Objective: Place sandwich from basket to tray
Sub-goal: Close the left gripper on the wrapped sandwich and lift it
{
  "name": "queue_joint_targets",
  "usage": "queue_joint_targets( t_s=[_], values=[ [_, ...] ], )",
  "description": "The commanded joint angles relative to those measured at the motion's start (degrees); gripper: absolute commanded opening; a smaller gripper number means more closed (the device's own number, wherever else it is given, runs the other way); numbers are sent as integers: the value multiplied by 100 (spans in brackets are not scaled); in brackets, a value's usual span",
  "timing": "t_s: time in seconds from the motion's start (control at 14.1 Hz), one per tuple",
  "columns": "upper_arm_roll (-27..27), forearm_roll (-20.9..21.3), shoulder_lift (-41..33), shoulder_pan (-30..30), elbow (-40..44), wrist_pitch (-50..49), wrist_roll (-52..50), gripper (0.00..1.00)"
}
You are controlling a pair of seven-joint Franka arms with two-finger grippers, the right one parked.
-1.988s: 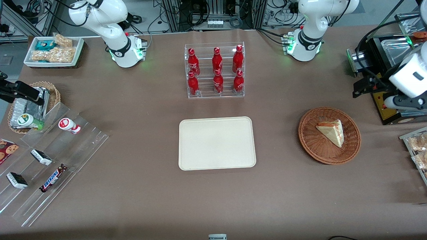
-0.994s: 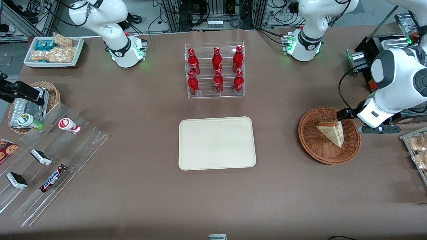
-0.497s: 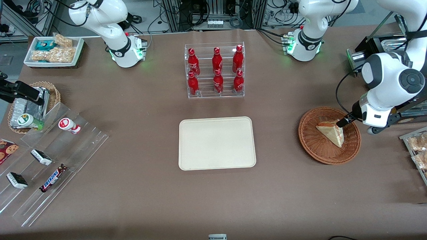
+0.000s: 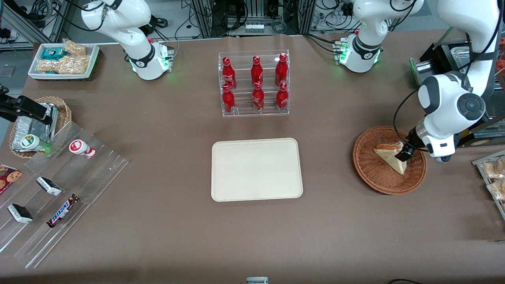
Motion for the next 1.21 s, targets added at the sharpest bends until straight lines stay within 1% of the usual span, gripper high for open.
queue_joint_targets(
  t_s=[0.0,0.07,0.14,0.21,0.28,0.36,0.43,0.57,0.78,0.92,1.14],
  values=[
    [-10,-227,210,1,-30,260,-111,98],
    [-10,-245,228,1,-91,357,-120,87],
    [-10,-254,228,10,-152,393,-172,62],
    [-10,-271,219,10,-161,385,-243,34],
    [-10,-271,202,2,-153,359,-287,11],
    [-19,-271,158,-7,-118,297,-287,4],
    [-27,-271,123,-25,-83,192,-279,3],
    [-54,-263,44,-51,267,-324,-164,1],
    [-326,-280,183,-366,1286,-1467,-164,0],
    [-449,-280,333,-752,1726,-1777,-155,0],
    [-651,-280,579,-1473,1999,-1734,-190,0]
  ],
)
